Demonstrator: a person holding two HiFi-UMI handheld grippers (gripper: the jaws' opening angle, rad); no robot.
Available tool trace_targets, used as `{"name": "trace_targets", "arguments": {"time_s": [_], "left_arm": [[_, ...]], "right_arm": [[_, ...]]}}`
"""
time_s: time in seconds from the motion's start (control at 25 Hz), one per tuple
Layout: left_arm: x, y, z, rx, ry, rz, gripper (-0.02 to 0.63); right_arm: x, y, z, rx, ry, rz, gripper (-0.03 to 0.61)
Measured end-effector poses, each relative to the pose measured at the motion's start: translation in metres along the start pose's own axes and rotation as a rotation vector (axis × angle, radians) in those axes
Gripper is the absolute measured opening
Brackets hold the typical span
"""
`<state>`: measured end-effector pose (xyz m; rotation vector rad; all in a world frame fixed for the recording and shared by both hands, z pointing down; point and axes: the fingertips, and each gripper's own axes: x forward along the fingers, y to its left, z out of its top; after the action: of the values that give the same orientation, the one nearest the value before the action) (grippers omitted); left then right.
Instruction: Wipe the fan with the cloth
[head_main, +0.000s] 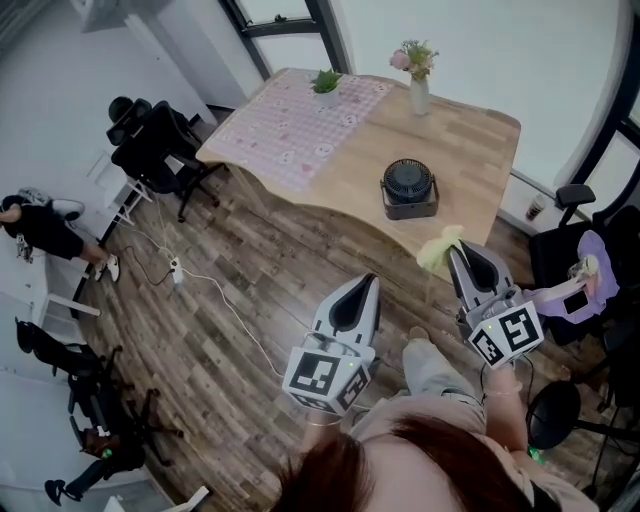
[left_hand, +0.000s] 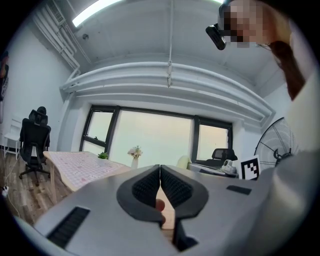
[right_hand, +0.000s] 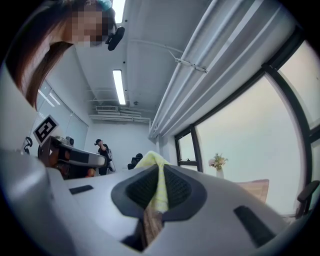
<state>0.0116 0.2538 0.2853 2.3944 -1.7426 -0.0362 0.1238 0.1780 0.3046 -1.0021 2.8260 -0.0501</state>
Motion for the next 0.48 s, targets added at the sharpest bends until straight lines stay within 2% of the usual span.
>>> {"name": "trace_targets", "arguments": {"time_s": [0.2,0.48], "left_arm": [[0.051,0.019,0.005,0.029,0.023,-0.025,0.011],[0.125,0.053,0.014,0.027,0.037,-0.035,0.011]], "right_arm": [[0.039,-0.029,-0.008,-0.014,0.019,0.0,0.026],[0.094,-0.078,-0.006,-0.048,0.032,0.004,0.026]]}}
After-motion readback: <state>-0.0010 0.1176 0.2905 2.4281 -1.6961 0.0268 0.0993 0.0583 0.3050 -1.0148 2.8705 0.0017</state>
